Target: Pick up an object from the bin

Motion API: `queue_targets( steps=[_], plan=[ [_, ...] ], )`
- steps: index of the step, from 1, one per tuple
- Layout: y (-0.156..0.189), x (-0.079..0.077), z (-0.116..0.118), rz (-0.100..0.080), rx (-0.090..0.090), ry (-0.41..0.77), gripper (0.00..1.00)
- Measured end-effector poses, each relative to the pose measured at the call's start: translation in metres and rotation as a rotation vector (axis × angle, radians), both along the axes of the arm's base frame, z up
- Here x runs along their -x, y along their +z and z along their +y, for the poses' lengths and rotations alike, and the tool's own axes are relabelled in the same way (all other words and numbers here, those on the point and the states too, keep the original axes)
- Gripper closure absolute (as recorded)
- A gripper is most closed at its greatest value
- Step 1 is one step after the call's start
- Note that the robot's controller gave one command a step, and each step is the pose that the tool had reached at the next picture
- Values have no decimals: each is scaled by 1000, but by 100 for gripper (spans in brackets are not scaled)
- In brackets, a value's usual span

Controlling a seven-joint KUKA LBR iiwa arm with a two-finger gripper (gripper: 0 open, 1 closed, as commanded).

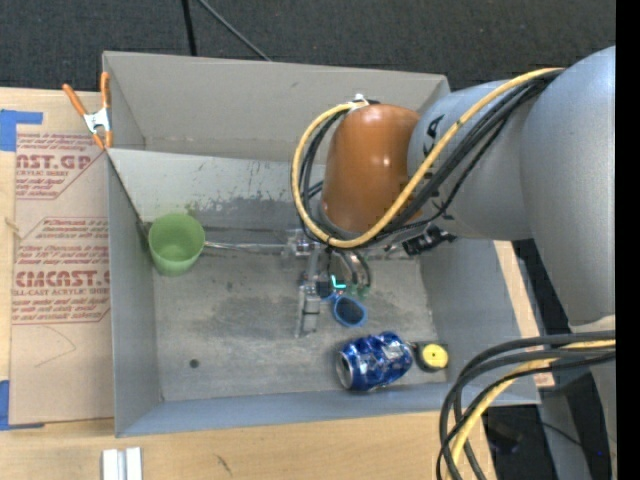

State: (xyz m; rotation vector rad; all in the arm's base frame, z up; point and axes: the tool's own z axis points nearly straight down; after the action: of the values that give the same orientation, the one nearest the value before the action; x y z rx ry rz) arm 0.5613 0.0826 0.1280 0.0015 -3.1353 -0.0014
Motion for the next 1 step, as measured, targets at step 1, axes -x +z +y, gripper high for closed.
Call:
queue_targets(
  steps=[1],
  plan=[
    [86, 82, -32, -8, 1, -197, 0]
  ],
)
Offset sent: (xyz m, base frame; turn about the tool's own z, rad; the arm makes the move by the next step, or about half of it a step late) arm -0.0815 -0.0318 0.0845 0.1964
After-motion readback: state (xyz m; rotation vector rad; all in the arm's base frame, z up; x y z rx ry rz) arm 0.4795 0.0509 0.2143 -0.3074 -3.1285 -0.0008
